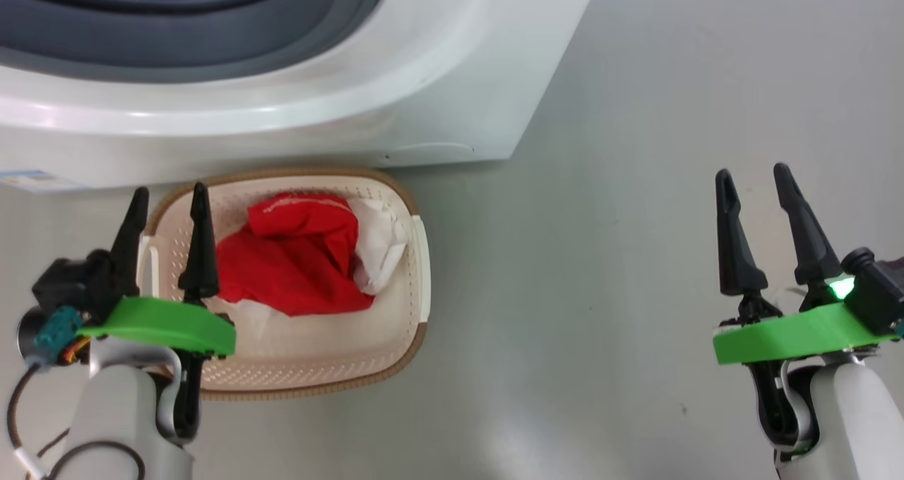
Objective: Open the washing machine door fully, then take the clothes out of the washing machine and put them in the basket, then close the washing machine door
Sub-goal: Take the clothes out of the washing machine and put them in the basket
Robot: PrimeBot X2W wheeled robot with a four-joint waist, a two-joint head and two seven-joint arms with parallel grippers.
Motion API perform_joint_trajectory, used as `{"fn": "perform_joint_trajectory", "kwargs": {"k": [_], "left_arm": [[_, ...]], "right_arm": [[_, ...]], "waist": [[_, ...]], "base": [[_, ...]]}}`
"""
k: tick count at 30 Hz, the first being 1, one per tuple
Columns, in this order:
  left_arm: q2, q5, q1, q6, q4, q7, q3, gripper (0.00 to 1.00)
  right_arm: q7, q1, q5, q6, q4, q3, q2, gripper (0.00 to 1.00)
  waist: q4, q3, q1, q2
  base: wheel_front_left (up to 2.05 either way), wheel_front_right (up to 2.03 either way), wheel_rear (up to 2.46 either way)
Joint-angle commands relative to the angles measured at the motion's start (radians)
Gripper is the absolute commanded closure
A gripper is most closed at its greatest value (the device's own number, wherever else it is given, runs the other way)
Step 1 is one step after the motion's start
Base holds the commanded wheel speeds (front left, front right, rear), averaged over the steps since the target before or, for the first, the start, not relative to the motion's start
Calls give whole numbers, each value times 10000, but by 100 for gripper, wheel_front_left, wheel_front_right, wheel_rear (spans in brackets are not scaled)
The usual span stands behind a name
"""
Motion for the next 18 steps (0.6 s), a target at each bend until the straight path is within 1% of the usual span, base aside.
{"fn": "perform_joint_trajectory", "kwargs": {"k": [1,12,18], "left_arm": [[209,34,362,-56,-392,-47,296,0],[334,-15,1771,-56,-2093,-47,195,0],[370,12,2573,-56,-2749,-47,182,0]], "right_arm": [[-63,298,-141,65,-192,182,-14,0],[-63,1084,-71,65,26,222,-173,0],[-63,1572,-3,65,41,172,-292,0]], "waist": [[93,-634,0,0],[187,-1969,0,0],[226,-2550,0,0]], "base": [[0,0,0],[0,0,0],[0,0,0]]}}
